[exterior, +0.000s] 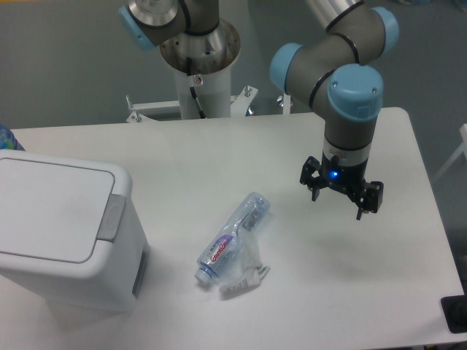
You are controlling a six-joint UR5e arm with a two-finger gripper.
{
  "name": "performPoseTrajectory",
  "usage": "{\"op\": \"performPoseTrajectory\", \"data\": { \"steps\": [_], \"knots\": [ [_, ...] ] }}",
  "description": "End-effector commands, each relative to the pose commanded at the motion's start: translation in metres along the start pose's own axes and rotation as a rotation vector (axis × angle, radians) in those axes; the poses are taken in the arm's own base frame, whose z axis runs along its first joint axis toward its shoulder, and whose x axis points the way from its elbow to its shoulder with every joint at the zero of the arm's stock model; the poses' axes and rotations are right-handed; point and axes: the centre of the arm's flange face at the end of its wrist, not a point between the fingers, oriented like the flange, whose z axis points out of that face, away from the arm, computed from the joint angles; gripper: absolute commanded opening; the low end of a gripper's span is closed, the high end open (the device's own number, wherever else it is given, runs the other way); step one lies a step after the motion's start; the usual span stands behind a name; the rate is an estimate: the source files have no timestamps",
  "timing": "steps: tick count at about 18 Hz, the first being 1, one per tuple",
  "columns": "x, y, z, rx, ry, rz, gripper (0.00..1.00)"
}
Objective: Open the trash can
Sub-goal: 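Move the open gripper across the table toward the white trash can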
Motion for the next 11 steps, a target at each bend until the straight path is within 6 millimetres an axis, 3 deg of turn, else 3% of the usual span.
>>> {"op": "performPoseTrajectory", "data": {
  "steps": [6, 11],
  "knots": [
    [0.013, -0.019, -0.027, 0.109, 0.018, -0.132, 1.0],
    [0.034, -0.056, -0.068, 0.228, 0.031, -0.256, 1.0]
  ]
}}
